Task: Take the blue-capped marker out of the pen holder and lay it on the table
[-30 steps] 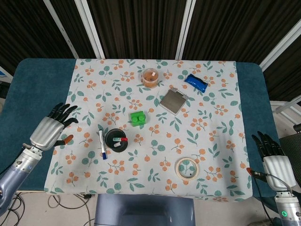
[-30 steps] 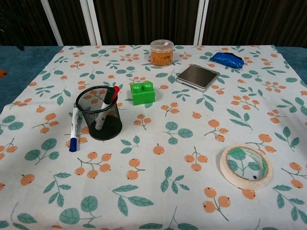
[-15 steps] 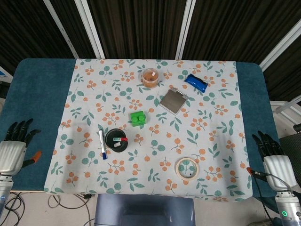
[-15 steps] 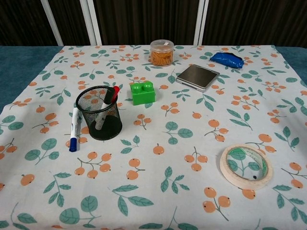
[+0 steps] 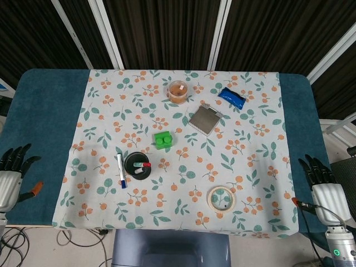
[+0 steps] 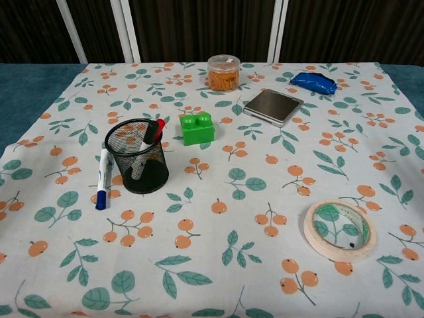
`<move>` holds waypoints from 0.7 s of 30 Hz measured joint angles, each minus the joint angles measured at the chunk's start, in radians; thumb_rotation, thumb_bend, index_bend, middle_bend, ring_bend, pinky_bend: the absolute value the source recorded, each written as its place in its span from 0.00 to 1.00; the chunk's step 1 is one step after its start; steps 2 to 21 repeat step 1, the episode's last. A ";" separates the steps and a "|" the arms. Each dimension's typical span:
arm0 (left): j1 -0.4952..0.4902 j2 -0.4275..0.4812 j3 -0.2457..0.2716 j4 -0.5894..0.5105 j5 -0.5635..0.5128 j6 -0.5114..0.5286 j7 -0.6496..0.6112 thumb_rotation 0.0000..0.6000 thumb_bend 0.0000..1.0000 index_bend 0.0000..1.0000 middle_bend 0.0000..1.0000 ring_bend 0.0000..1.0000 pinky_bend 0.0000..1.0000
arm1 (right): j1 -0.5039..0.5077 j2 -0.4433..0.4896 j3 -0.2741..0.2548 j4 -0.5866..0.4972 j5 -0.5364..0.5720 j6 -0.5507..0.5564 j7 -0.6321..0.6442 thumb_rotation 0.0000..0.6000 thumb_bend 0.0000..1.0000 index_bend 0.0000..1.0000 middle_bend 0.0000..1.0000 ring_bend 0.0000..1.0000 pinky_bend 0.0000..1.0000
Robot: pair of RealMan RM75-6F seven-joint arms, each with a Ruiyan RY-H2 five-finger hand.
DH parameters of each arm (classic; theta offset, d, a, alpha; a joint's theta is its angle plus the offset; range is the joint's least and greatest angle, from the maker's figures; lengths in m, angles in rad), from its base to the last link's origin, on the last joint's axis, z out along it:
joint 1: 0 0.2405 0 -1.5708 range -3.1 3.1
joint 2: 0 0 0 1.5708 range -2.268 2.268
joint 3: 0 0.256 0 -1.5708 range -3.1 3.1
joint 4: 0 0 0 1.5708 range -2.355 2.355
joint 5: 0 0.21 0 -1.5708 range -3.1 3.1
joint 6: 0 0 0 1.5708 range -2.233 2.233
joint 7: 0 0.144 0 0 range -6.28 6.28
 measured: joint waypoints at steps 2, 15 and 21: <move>0.001 0.001 -0.002 -0.001 -0.001 -0.003 0.002 1.00 0.24 0.23 0.01 0.00 0.00 | 0.000 0.000 0.001 0.000 0.000 0.001 0.001 1.00 0.11 0.06 0.00 0.04 0.17; 0.001 0.001 -0.002 -0.001 -0.001 -0.003 0.002 1.00 0.24 0.23 0.01 0.00 0.00 | 0.000 0.000 0.001 0.000 0.000 0.001 0.001 1.00 0.11 0.06 0.00 0.04 0.17; 0.001 0.001 -0.002 -0.001 -0.001 -0.003 0.002 1.00 0.24 0.23 0.01 0.00 0.00 | 0.000 0.000 0.001 0.000 0.000 0.001 0.001 1.00 0.11 0.06 0.00 0.04 0.17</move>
